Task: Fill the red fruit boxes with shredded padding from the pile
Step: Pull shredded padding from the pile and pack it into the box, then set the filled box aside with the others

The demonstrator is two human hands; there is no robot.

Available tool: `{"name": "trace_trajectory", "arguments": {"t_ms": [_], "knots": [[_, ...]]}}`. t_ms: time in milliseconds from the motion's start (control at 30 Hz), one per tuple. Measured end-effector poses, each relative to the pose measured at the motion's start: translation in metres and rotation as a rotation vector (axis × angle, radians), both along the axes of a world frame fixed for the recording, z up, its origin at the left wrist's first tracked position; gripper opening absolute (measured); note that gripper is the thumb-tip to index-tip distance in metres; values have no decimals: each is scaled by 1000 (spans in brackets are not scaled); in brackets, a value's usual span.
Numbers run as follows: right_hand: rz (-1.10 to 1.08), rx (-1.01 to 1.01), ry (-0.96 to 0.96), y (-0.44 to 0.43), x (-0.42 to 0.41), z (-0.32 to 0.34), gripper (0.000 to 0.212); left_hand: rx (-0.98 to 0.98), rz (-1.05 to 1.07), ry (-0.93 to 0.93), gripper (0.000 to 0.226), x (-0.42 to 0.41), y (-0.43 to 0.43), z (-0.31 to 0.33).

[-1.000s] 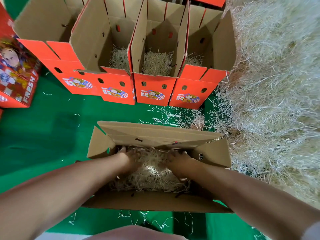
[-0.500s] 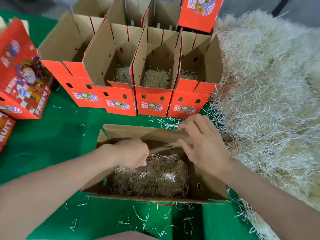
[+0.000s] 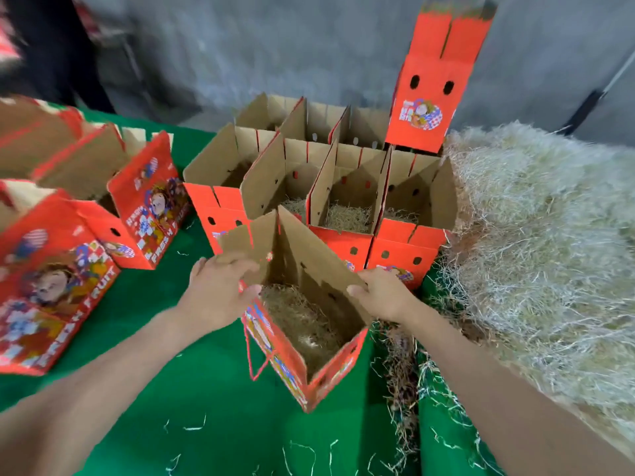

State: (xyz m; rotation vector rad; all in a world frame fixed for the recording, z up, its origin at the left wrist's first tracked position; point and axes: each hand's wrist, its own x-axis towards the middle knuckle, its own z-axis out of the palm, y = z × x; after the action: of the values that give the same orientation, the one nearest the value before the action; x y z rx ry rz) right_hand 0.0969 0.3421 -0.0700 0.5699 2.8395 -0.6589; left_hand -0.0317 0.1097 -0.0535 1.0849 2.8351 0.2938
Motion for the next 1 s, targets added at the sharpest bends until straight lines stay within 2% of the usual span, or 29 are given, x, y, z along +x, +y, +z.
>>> {"name": "trace_trajectory", "arguments": {"t_ms": [33,67,133,200,267,333,400,500,567,667,833,933,1000], "knots": [[6,-112,-24,-1,-2,1,34,121,105,-44,53,7,-3,-4],[8,-201,-69,-1,-2,2,43,273,199,-186,63,15,-4,-6],[-1,-274,-206,2,5,2,57,553,340,-611,65,32,-1,-11],[-39,-282,-293,3,15,0,58,600,452,-931,69,47,5,-13],[-157,-440,-263,-3,21,-7,57,550,486,-992,81,56,10,-18],[-250,-608,-167,-12,21,-12,54,539,528,-1016,81,63,12,-22],[-239,-557,-62,-22,17,-14,52,553,539,-1041,81,68,10,-23],[-155,-391,-13,-36,8,-7,48,539,508,-945,73,70,1,-19],[-119,-370,1,-43,5,0,44,535,513,-846,62,73,-6,-14],[-148,-540,41,-51,-1,20,40,536,527,-626,52,72,-11,2],[-141,-705,211,-59,-9,58,26,700,482,-330,46,53,-17,53],[-193,-791,323,-60,-14,85,35,807,410,-218,31,43,-19,96],[-198,-844,394,-60,-17,104,34,830,358,-154,11,37,-19,128]]}}
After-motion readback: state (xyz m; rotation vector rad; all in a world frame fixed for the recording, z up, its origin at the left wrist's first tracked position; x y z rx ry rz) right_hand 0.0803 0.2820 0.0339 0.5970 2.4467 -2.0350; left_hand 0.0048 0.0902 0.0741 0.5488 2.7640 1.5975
